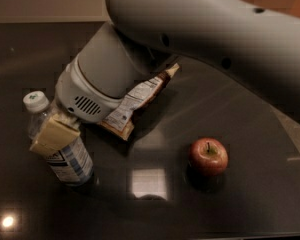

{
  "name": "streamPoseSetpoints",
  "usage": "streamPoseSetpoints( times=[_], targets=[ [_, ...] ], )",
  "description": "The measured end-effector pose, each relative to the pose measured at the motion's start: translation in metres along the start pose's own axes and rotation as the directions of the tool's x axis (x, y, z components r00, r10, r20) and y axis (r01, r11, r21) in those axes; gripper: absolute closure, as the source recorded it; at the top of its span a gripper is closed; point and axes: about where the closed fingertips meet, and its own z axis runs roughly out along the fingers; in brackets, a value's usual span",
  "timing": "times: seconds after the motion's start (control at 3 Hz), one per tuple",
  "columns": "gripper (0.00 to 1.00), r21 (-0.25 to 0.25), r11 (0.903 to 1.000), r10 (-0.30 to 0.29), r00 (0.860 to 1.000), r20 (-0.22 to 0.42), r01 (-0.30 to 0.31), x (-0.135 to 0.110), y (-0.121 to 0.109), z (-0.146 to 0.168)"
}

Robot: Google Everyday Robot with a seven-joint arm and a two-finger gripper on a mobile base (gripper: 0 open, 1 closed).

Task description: Knock blue plastic bottle over

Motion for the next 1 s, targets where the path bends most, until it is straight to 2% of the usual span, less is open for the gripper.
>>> streamPoseSetpoints(
  times=[0.33, 0.67, 1.0],
  targets=[
    [1.0, -0.018, 0.999, -0.043, 0.993, -0.108, 0.041, 0.01, -0.032, -0.026],
    [1.0, -0.043, 0.9923, -0.123, 0.956, -0.266, 0.116, 0.033, -0.043, -0.051],
    [1.0, -0.058, 0.9842, -0.176, 0.901, -0.395, 0.167, 0.055, -0.051, -0.065]
  ],
)
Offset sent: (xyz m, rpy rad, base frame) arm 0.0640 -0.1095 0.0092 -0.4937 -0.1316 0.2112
